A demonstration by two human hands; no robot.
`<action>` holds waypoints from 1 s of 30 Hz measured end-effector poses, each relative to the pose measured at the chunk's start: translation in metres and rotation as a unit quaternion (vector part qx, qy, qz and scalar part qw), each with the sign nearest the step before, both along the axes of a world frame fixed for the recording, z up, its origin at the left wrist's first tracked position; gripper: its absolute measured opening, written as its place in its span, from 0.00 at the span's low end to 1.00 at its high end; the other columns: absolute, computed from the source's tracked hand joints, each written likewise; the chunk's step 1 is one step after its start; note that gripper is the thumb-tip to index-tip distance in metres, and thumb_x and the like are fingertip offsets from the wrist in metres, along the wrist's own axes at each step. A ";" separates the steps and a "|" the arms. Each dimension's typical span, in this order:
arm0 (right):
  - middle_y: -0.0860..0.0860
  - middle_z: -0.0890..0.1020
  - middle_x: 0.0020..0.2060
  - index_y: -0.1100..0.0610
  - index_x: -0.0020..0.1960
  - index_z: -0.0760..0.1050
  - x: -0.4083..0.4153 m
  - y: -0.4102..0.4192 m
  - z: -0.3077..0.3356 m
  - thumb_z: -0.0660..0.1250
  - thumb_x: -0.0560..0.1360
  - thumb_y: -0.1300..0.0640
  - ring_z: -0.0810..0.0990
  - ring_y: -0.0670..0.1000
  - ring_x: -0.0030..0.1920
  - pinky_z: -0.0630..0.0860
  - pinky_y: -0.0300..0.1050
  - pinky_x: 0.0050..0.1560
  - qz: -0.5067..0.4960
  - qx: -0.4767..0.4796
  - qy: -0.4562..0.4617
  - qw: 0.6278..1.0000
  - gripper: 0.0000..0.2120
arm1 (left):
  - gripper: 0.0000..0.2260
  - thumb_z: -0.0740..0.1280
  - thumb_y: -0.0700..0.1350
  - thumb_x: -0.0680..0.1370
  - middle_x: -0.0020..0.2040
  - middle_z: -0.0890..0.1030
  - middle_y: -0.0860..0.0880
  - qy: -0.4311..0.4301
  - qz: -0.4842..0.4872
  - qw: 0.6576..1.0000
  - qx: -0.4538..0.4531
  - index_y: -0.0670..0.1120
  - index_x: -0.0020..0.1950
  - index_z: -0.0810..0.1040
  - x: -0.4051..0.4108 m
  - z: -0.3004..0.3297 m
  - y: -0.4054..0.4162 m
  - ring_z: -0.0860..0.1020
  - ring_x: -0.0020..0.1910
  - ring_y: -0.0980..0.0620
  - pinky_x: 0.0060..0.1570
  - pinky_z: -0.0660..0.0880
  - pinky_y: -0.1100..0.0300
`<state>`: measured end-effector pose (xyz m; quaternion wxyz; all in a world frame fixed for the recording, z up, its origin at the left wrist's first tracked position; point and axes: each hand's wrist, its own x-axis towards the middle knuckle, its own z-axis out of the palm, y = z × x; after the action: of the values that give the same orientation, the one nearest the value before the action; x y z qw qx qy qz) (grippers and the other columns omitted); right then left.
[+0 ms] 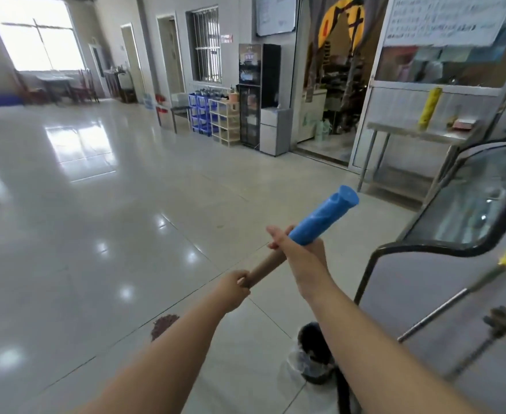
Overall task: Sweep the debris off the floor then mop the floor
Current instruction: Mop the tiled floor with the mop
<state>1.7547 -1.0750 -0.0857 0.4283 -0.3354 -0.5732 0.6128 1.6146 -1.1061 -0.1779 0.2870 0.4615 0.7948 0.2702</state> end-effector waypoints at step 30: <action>0.61 0.77 0.48 0.66 0.60 0.74 0.160 -0.193 -0.157 0.66 0.76 0.49 0.76 0.56 0.50 0.71 0.46 0.51 0.368 -0.129 -0.351 0.851 0.22 | 0.19 0.57 0.47 0.81 0.23 0.73 0.44 -0.680 0.522 0.508 0.083 0.34 0.39 0.71 0.269 -0.066 -0.323 0.70 0.14 0.54 0.14 0.67 0.68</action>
<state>1.9148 -1.2683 -0.2423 -0.1053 -0.3447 -0.6824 0.6359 1.8835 -1.4292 -0.2435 0.5069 -0.3402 0.4273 0.6669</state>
